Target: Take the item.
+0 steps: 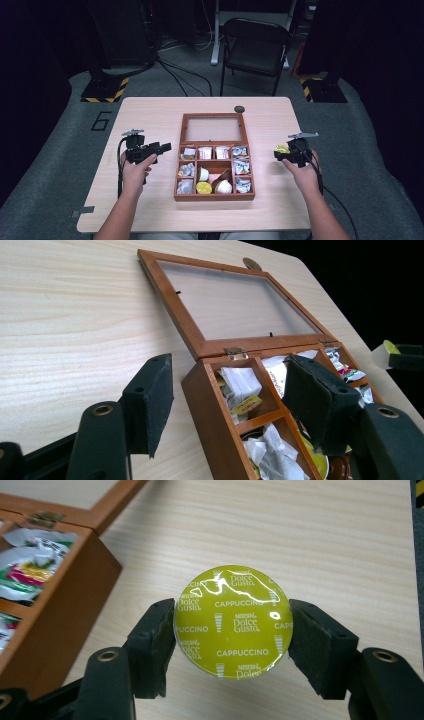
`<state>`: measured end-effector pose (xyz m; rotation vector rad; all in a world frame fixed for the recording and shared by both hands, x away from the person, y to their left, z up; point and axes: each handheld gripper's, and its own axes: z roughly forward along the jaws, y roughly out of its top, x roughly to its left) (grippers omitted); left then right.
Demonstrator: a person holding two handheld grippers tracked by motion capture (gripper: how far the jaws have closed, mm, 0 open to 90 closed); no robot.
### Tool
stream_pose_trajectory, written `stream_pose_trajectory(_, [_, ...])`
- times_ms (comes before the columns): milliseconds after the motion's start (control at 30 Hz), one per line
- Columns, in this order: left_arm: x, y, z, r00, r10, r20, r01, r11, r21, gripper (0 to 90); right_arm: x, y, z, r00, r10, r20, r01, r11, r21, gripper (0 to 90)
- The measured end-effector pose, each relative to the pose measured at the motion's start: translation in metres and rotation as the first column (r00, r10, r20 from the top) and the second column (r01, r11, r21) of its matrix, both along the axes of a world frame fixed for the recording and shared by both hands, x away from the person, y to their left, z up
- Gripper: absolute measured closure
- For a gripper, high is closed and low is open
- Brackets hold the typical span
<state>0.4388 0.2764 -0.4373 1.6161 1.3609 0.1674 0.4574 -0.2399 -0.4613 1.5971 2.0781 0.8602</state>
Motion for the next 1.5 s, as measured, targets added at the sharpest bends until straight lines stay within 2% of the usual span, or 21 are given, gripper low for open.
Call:
stream_pose_trajectory(167, [0.0, 0.001, -0.001, 1.0, 0.004, -0.001, -0.004, 1.0, 0.0, 36.3, 0.001, -0.001, -0.012, 0.9999, -0.01, -0.01, 0.01, 0.9998, -0.018, 37.0])
stream_pose_trajectory(233, [0.0, 0.001, -0.001, 1.0, 0.004, 0.0, -0.004, 1.0, 0.002, 36.4, 0.001, -0.002, -0.016, 0.9993, -0.026, -0.027, 0.026, 0.9996, -0.01, 37.0])
stream_pose_trajectory(333, [-0.001, 0.0, 0.0, 0.9999, 0.01, -0.009, -0.01, 0.9999, -0.005, 36.4, 0.002, -0.003, -0.023, 0.9994, -0.021, -0.028, 0.021, 0.9996, -0.021, 37.0])
stream_pose_trajectory(400, [-0.001, 0.0, -0.001, 0.9998, 0.013, -0.013, -0.013, 0.9999, -0.011, 36.4, 0.002, -0.004, -0.027, 0.999, -0.021, -0.038, 0.021, 0.9996, -0.018, 37.1])
stream_pose_trajectory(467, [-0.001, 0.0, -0.001, 0.9999, 0.013, -0.01, -0.013, 0.9999, -0.01, 36.5, 0.001, -0.004, -0.029, 0.9992, -0.027, -0.03, 0.027, 0.9996, -0.012, 37.1])
stream_pose_trajectory(600, [-0.001, -0.001, -0.001, 0.9999, 0.012, -0.012, -0.013, 0.9999, -0.009, 36.5, 0.0, -0.003, -0.03, 0.9994, -0.028, -0.023, 0.027, 0.9995, -0.019, 37.0])
stream_pose_trajectory(900, [0.0, 0.0, -0.002, 1.0, 0.005, -0.005, -0.005, 1.0, 0.001, 36.4, -0.001, -0.001, -0.032, 0.9989, -0.037, -0.03, 0.037, 0.9993, 0.006, 35.8])
stream_pose_trajectory(1000, [0.0, -0.001, -0.002, 0.9998, 0.012, -0.015, -0.012, 0.9998, -0.015, 36.5, 0.0, -0.001, -0.034, 0.999, -0.033, -0.032, 0.032, 0.9995, -0.006, 31.9])
stream_pose_trajectory(1033, [0.0, 0.0, -0.002, 0.9999, 0.007, -0.011, -0.008, 0.9999, -0.007, 36.5, -0.001, -0.001, -0.034, 0.999, -0.033, -0.03, 0.033, 0.9995, -0.003, 30.4])
stream_pose_trajectory(1133, [0.0, 0.0, -0.002, 0.9999, 0.011, -0.012, -0.011, 0.9999, -0.009, 36.5, -0.002, -0.001, -0.031, 0.9993, -0.036, -0.012, 0.037, 0.9993, 0.006, 27.2])
stream_pose_trajectory(1500, [-0.001, 0.001, 0.0, 0.9999, 0.012, -0.008, -0.012, 0.9998, -0.014, 36.5, -0.009, -0.003, -0.017, 0.9988, -0.045, 0.016, 0.045, 0.9985, 0.032, 27.0])
